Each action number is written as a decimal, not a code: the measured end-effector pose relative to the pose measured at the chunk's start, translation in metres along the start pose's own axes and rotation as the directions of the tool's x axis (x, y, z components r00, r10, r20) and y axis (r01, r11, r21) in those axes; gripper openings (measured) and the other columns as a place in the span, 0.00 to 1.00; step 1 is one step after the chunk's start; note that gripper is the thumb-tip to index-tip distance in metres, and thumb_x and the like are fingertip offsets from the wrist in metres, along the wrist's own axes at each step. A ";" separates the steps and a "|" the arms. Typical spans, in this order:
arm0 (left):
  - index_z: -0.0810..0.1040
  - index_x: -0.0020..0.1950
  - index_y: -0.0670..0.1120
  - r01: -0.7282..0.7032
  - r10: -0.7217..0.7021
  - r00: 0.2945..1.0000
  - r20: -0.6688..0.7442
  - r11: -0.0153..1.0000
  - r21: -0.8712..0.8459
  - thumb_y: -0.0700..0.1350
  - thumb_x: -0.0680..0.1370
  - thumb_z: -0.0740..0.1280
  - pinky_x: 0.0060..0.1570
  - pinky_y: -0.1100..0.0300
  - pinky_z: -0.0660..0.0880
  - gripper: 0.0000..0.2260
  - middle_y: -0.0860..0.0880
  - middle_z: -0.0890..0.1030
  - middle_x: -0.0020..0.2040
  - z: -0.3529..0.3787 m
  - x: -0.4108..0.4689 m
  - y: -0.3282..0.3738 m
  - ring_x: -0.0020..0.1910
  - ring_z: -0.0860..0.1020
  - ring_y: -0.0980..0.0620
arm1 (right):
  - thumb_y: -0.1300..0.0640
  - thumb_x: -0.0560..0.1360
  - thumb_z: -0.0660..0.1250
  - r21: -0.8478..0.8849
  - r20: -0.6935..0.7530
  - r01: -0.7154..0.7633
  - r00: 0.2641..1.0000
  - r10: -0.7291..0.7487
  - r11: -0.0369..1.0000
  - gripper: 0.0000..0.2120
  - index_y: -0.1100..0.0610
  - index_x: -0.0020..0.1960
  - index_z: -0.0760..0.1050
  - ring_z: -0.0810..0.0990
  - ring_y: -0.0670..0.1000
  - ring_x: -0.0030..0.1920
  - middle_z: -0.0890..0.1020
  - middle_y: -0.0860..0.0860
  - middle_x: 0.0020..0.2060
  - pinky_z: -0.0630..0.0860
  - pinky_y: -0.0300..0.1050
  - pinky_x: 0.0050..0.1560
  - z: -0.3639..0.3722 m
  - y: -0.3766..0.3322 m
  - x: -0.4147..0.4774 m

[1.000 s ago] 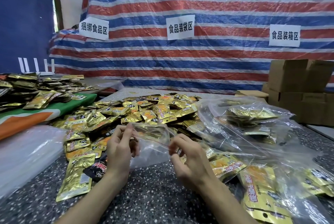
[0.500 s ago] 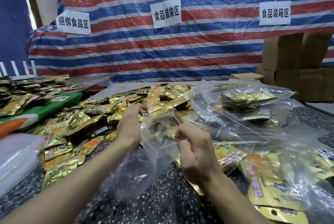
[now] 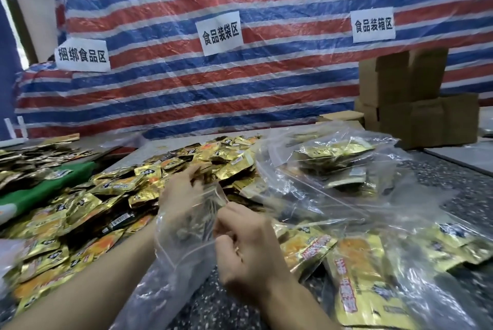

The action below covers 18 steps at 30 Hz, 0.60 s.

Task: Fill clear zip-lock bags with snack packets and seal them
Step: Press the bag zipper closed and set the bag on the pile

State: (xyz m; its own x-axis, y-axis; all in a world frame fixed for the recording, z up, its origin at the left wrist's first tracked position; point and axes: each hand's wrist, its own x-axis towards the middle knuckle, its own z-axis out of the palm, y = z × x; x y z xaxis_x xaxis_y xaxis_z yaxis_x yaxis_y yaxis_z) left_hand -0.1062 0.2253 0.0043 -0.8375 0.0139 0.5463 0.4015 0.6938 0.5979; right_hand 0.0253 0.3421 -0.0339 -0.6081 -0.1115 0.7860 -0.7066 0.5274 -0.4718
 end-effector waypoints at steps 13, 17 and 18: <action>0.77 0.50 0.46 0.044 -0.091 0.994 -0.060 0.839 -0.542 0.46 0.84 0.60 0.31 0.57 0.81 0.08 0.47 0.84 0.42 -0.129 -0.010 0.025 0.35 0.83 0.51 | 0.58 0.66 0.56 -0.044 -0.041 -0.019 0.999 0.018 0.999 0.10 0.43 0.33 0.59 0.66 0.40 0.33 0.66 0.39 0.30 0.61 0.35 0.34 -0.003 -0.004 -0.001; 0.77 0.52 0.47 0.012 -0.048 0.998 -0.047 0.818 -0.575 0.47 0.82 0.62 0.33 0.59 0.80 0.06 0.48 0.84 0.41 -0.163 -0.033 0.050 0.37 0.83 0.51 | 0.61 0.67 0.58 -0.055 -0.051 -0.024 0.998 0.022 0.998 0.12 0.44 0.33 0.62 0.67 0.40 0.33 0.67 0.40 0.30 0.62 0.35 0.34 -0.003 -0.005 -0.002; 0.77 0.51 0.47 0.004 -0.026 0.999 -0.031 0.827 -0.561 0.47 0.82 0.63 0.32 0.61 0.80 0.06 0.47 0.84 0.41 -0.168 -0.039 0.055 0.37 0.83 0.52 | 0.62 0.67 0.58 -0.051 -0.051 -0.024 0.998 0.021 0.998 0.11 0.46 0.33 0.63 0.68 0.41 0.33 0.68 0.41 0.31 0.62 0.35 0.34 -0.004 -0.006 -0.002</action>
State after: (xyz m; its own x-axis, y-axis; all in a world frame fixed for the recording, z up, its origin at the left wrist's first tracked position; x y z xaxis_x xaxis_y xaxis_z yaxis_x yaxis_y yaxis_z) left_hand 0.0110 0.1419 0.1146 -0.8357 -0.0267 0.5486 0.5370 0.1699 0.8263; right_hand 0.0324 0.3424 -0.0314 -0.6034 -0.0572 0.7954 -0.6727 0.5722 -0.4691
